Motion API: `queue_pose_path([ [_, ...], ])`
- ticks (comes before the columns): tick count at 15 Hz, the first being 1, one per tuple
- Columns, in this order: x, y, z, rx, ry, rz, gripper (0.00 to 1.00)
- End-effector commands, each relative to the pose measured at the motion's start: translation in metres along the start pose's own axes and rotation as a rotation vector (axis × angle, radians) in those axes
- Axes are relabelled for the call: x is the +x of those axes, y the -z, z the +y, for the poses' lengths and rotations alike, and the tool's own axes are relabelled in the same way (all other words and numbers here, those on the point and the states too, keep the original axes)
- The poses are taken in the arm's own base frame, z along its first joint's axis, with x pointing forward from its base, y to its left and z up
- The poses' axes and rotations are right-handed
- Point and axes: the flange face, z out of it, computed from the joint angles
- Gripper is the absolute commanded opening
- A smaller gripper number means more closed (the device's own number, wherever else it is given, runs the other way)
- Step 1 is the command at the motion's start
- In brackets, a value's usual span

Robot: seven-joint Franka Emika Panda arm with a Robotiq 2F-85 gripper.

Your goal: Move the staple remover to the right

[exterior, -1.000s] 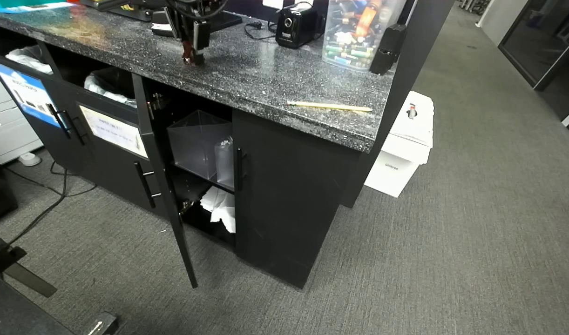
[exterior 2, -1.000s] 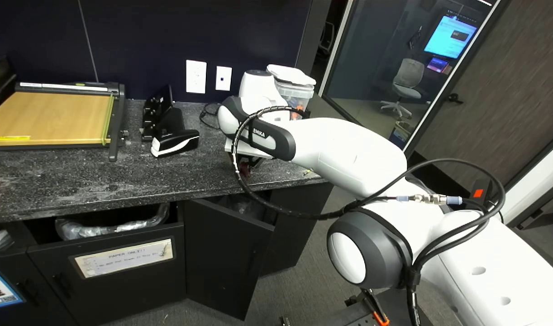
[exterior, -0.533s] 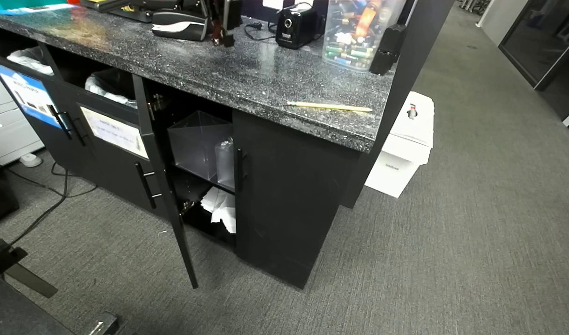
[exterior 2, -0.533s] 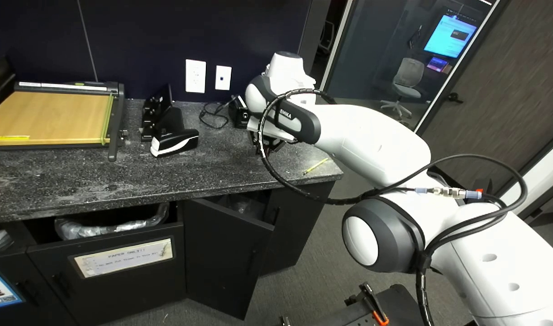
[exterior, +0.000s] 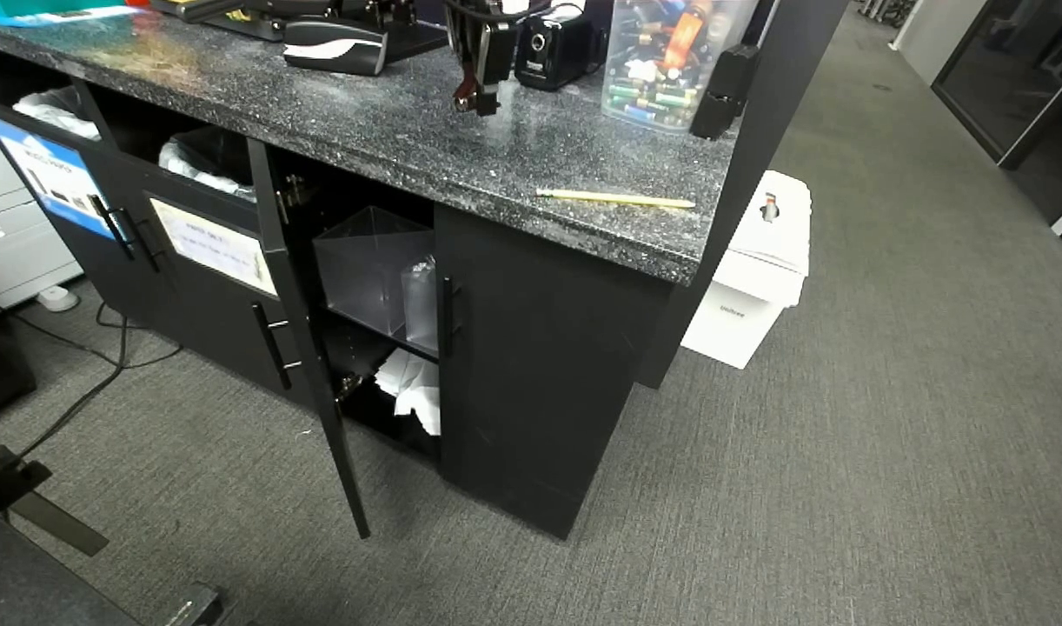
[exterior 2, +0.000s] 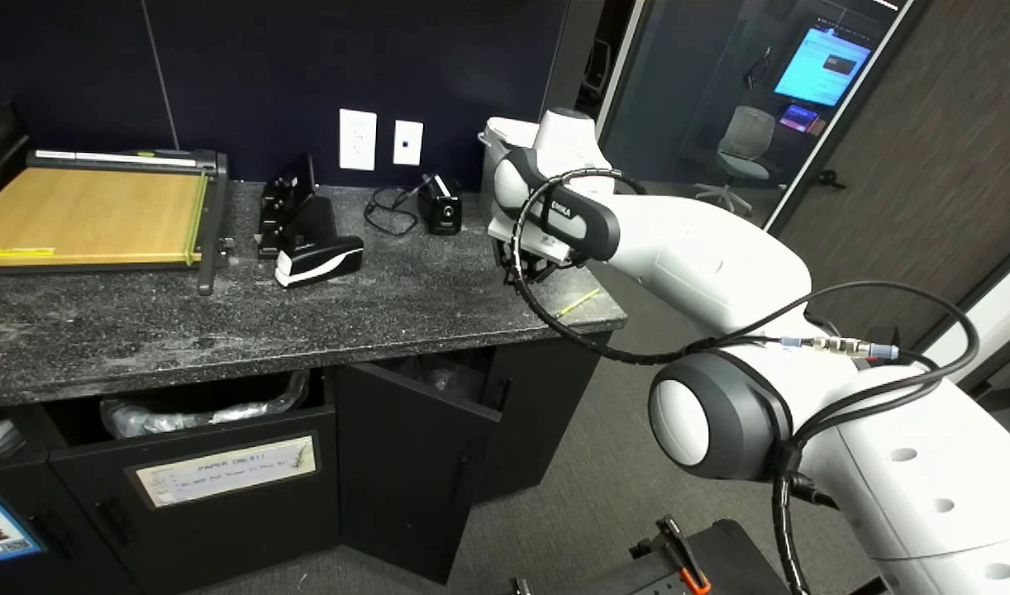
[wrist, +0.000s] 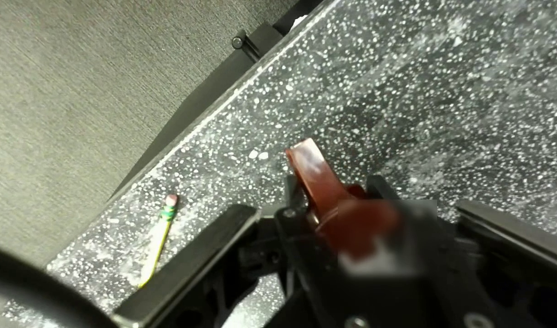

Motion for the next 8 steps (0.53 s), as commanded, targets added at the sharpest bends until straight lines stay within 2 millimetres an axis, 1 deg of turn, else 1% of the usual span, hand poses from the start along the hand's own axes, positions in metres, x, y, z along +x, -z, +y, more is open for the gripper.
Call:
queue_pose_path([
  [1, 0.012, -0.004, 0.016, 0.032, -0.080, -0.023, 0.13],
  [4, 0.018, -0.014, 0.026, 0.029, -0.115, -0.031, 0.13],
  [8, 0.020, -0.034, 0.033, 0.023, -0.152, -0.044, 0.13],
])
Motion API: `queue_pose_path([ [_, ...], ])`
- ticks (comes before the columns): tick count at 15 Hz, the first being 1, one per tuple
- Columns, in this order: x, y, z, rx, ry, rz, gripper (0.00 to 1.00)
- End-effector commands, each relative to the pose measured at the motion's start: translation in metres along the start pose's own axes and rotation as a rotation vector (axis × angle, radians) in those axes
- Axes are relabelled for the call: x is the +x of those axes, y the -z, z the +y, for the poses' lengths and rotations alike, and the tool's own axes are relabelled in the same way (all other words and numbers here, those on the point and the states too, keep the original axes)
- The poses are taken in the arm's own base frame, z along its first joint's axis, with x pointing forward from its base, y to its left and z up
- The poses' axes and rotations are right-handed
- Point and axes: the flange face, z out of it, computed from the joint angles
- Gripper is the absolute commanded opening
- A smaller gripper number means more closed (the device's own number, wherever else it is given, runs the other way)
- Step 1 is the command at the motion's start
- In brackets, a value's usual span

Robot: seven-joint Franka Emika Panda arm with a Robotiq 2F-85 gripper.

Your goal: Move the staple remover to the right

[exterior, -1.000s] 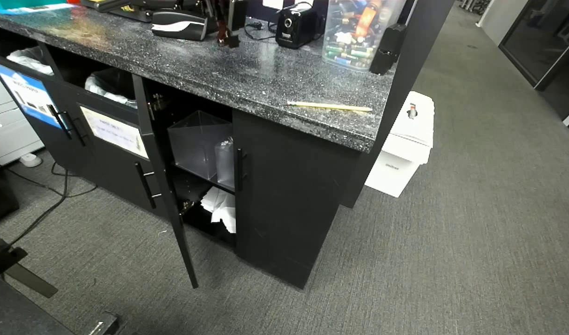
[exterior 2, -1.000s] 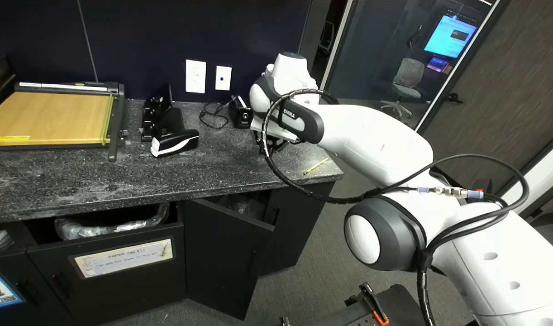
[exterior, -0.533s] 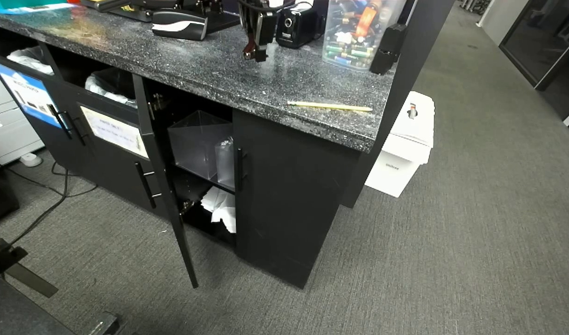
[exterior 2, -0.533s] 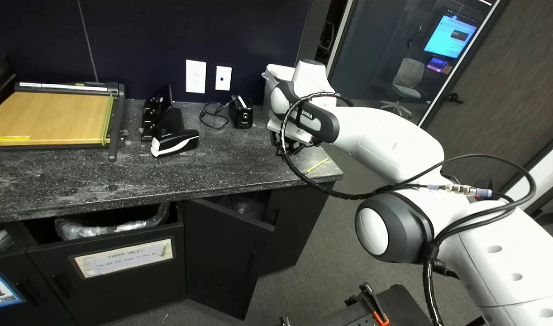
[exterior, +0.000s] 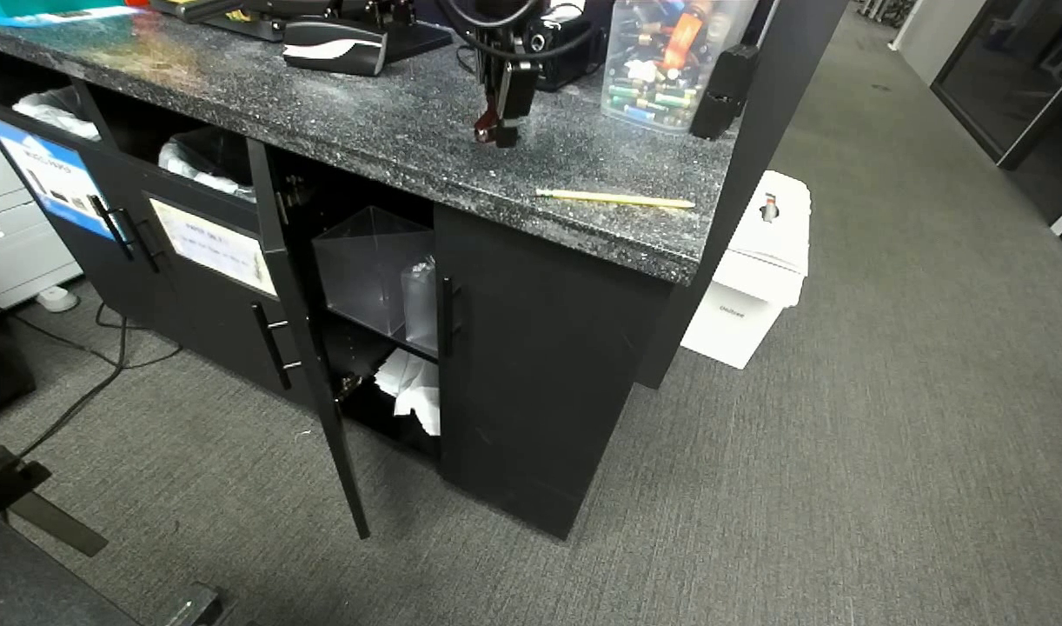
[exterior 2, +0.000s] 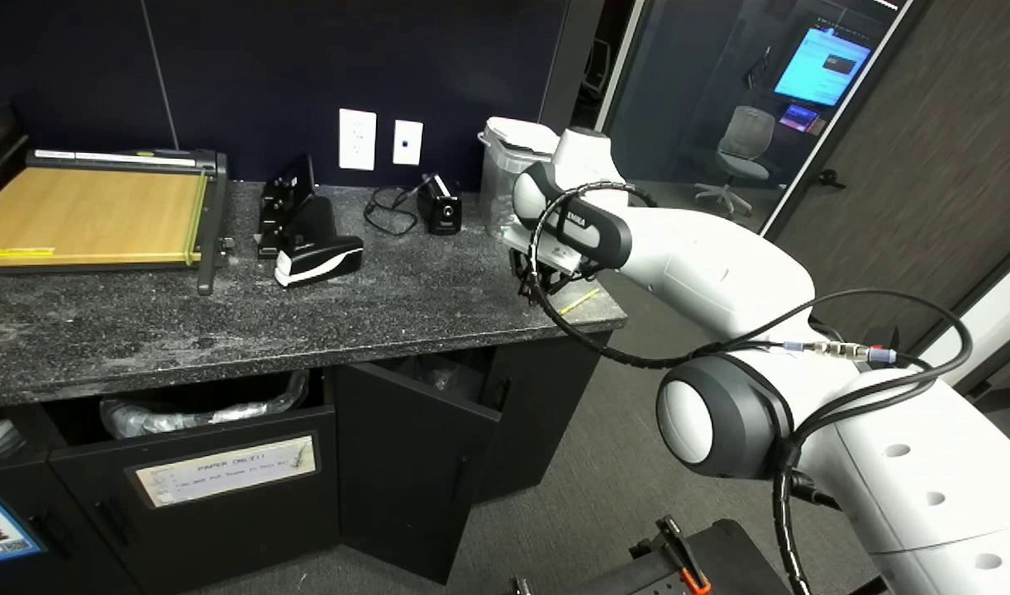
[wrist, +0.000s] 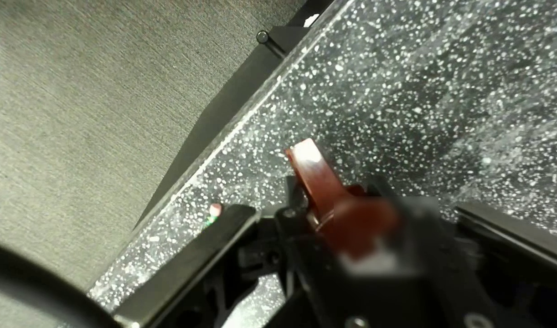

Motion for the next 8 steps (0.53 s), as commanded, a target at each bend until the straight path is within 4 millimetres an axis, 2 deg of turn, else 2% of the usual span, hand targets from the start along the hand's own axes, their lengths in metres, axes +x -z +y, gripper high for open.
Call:
queue_pose_path([
  [1, 0.002, -0.014, 0.002, 0.027, -0.050, -0.013, 0.13],
  [8, -0.001, -0.040, 0.003, 0.017, -0.087, -0.013, 0.13],
])
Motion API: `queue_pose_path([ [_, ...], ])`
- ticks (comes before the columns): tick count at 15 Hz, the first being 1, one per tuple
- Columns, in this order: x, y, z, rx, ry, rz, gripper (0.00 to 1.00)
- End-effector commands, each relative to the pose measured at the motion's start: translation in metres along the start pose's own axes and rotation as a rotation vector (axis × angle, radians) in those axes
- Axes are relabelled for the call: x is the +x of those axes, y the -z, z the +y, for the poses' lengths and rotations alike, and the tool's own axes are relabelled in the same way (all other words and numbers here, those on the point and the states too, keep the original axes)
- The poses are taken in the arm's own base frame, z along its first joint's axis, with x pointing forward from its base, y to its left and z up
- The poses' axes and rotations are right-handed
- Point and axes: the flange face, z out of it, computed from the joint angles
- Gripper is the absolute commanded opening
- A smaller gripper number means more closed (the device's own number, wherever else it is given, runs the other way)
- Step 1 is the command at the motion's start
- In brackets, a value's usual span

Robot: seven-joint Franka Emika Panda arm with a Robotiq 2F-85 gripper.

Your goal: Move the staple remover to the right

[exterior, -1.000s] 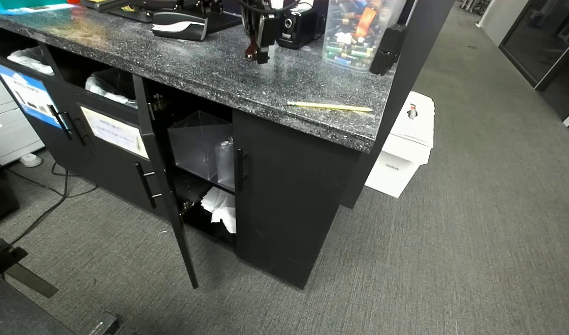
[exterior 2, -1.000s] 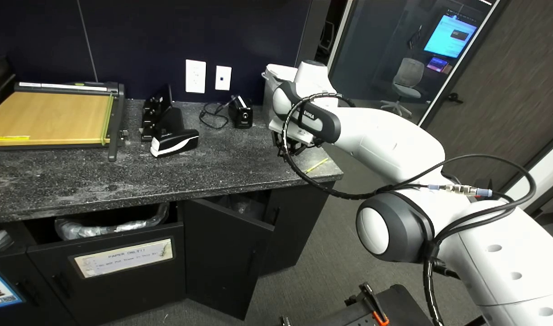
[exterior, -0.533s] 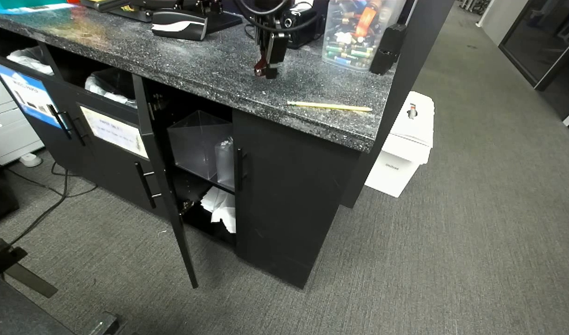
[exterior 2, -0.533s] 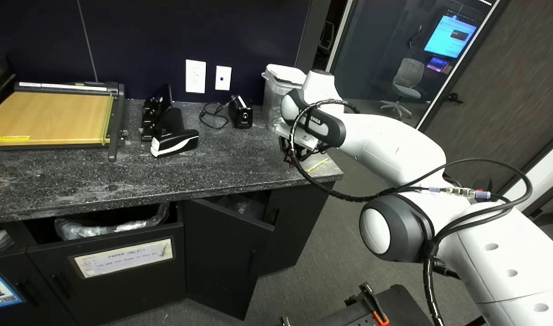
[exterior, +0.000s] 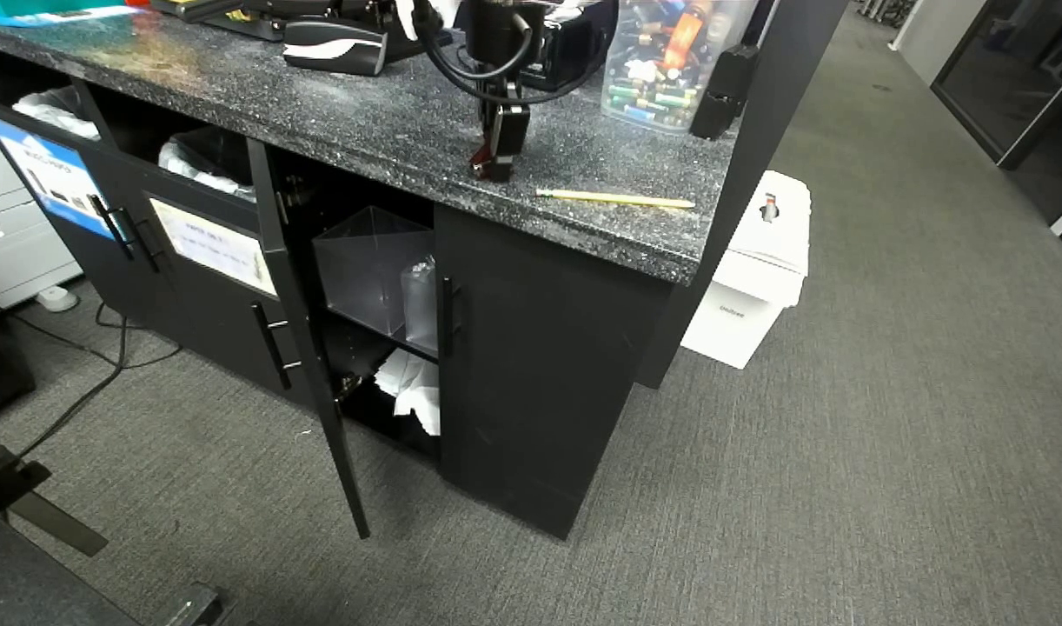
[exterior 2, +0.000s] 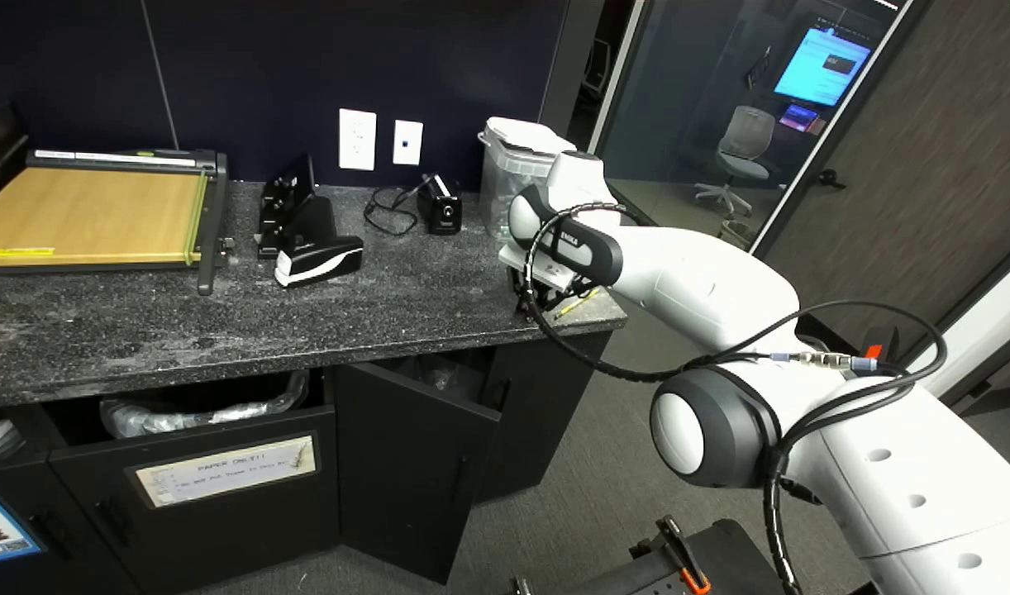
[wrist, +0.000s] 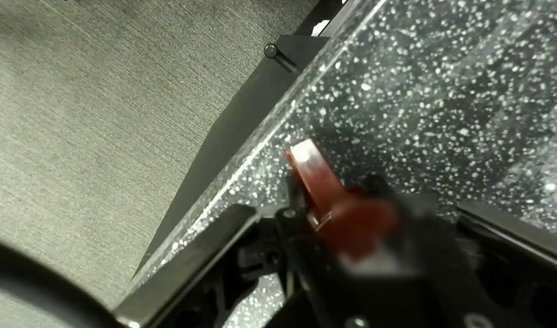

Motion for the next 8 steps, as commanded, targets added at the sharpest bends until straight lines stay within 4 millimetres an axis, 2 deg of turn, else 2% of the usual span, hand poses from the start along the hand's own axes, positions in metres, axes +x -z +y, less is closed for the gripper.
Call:
queue_pose_path([
  [1, 0.003, -0.003, -0.001, 0.044, -0.041, -0.004, 0.63],
  [2, 0.002, -0.003, 0.000, 0.035, -0.048, -0.017, 0.66],
  [7, -0.011, 0.001, 0.001, -0.008, -0.016, -0.106, 0.98],
  [8, -0.014, 0.003, 0.000, -0.014, 0.000, -0.118, 1.00],
])
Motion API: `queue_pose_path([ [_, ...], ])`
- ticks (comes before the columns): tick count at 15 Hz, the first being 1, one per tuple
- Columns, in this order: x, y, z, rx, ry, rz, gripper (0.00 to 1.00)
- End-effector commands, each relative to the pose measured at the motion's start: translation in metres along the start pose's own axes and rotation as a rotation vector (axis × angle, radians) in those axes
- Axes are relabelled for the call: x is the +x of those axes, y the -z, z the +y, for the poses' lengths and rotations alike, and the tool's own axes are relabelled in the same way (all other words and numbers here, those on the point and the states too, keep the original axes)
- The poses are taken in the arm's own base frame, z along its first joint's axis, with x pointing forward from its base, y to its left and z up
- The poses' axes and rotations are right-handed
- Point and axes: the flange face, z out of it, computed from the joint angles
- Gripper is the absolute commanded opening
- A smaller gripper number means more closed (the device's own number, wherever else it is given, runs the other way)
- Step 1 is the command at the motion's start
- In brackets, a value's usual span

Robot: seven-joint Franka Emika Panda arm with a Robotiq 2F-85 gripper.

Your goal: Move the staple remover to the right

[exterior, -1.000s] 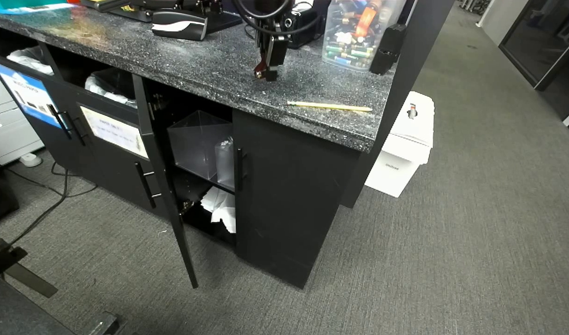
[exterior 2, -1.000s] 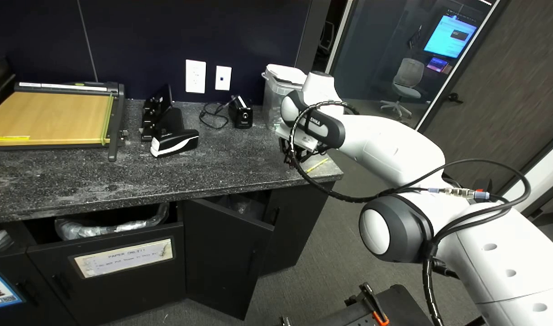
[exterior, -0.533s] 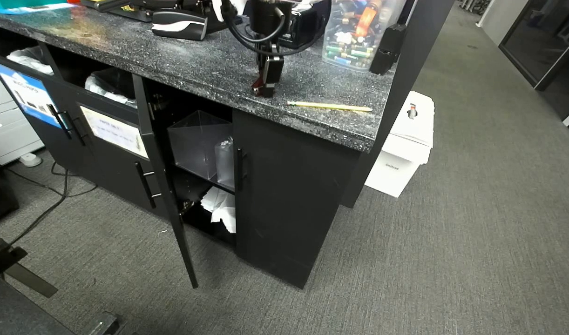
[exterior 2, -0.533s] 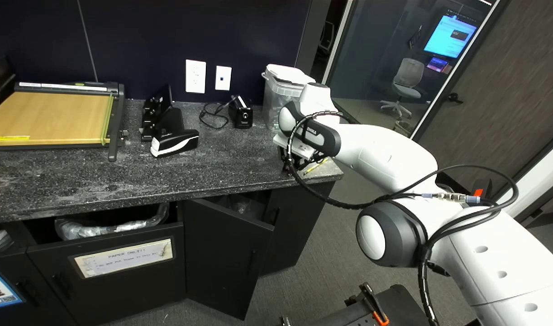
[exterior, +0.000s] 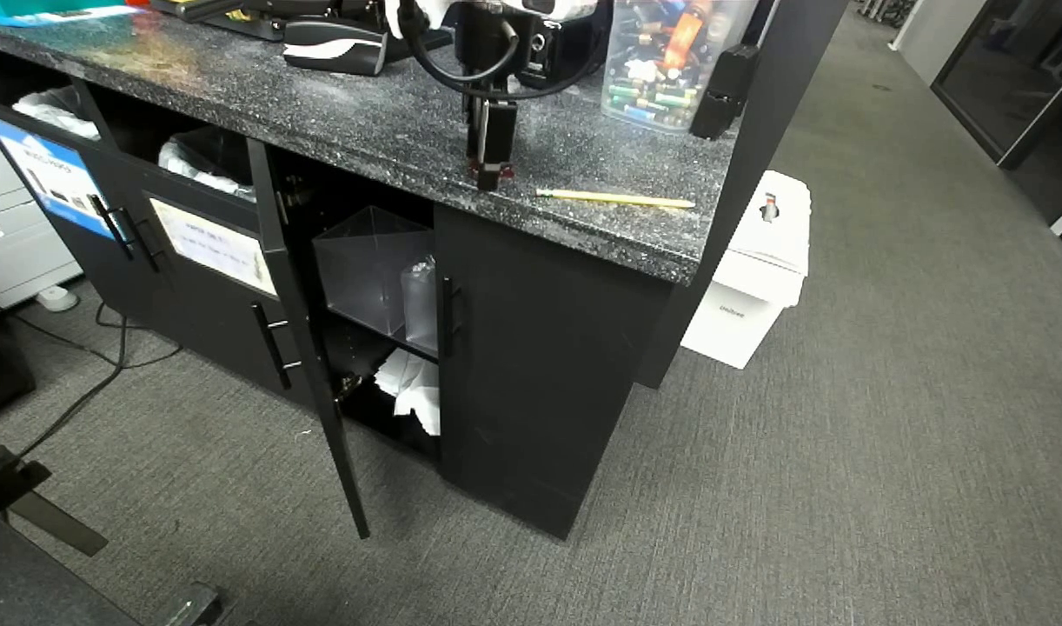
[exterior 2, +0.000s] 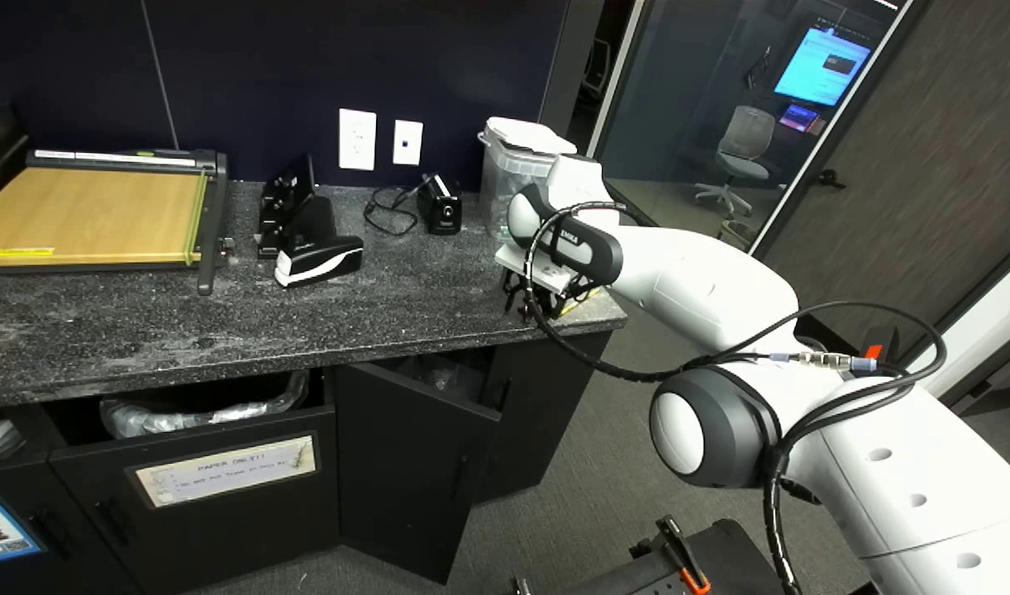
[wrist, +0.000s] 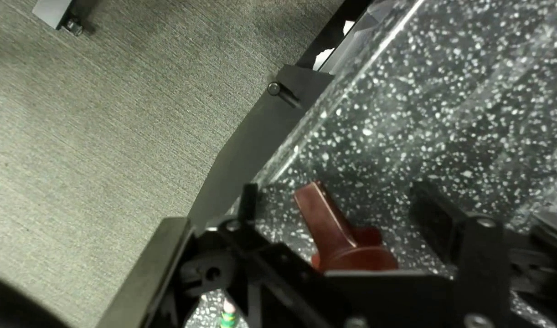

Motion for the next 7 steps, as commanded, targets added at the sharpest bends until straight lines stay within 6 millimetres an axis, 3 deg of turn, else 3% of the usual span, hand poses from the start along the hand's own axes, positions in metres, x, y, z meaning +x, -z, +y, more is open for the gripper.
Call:
queue_pose_path([
  [1, -0.010, 0.017, -0.002, -0.007, 0.059, -0.066, 1.00],
  [3, -0.021, 0.030, -0.004, -0.011, 0.141, -0.124, 1.00],
  [4, -0.011, 0.007, -0.002, -0.020, 0.076, -0.059, 1.00],
  [7, -0.018, 0.023, -0.005, -0.018, 0.123, -0.091, 1.00],
])
